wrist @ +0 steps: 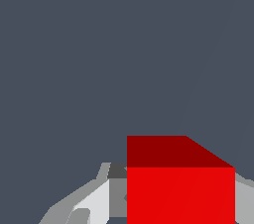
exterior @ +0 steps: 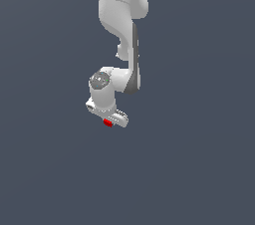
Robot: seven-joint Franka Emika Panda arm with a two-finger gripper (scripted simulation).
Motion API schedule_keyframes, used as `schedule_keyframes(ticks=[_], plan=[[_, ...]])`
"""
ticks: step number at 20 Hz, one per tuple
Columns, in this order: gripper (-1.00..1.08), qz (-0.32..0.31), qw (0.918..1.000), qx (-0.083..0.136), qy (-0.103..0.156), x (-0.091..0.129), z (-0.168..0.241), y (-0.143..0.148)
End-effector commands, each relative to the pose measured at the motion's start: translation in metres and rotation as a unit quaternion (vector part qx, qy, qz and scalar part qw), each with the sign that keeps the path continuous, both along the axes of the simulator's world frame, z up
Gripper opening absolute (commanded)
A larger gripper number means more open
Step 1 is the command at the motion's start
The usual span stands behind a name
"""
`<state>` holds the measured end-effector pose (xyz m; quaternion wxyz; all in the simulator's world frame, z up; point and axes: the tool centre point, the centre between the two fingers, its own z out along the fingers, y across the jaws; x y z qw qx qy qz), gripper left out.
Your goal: Pick up the red cube and move it to a goal position.
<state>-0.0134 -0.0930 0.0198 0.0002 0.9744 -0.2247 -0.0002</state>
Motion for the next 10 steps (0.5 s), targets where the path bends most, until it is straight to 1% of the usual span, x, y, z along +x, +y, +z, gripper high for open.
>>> schedule_keyframes(ticks=[1,10], plan=[[-1.0,0.0,1.0,0.0,0.0,0.0002,0.0002,0.0001],[-1.0,0.0,1.0,0.0,0.0,-0.0001,0.001,0.0005]])
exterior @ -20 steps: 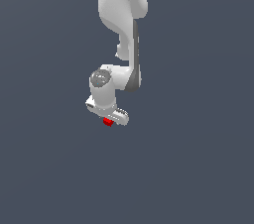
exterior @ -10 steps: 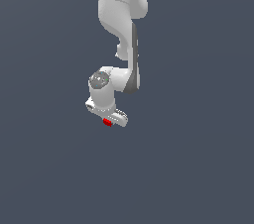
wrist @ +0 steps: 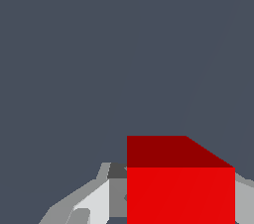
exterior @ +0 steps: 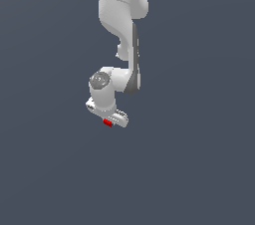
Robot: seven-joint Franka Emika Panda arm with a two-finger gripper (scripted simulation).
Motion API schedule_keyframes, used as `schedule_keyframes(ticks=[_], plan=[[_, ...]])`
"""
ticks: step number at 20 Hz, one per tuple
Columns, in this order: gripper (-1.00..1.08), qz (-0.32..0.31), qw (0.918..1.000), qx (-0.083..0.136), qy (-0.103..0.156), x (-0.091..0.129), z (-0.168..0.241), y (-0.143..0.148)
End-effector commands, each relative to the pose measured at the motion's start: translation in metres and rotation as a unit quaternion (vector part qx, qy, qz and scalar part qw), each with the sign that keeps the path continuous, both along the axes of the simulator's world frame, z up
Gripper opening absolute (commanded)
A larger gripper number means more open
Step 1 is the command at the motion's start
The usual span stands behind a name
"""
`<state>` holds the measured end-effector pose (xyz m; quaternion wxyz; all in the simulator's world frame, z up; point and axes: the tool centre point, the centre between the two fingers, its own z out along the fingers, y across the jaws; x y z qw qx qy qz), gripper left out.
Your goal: Pick up the red cube and move it to a goal position.
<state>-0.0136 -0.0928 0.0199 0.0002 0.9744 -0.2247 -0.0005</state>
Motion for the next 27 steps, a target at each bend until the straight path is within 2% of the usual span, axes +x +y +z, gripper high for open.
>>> schedule_keyframes(ticks=[1,8,20,27], plan=[[-1.0,0.0,1.0,0.0,0.0,0.0,0.002,0.001],[-1.0,0.0,1.0,0.0,0.0,-0.002,0.026,0.011],[-1.0,0.0,1.0,0.0,0.0,-0.008,0.105,0.042],[-1.0,0.0,1.0,0.0,0.0,-0.008,0.121,0.049]])
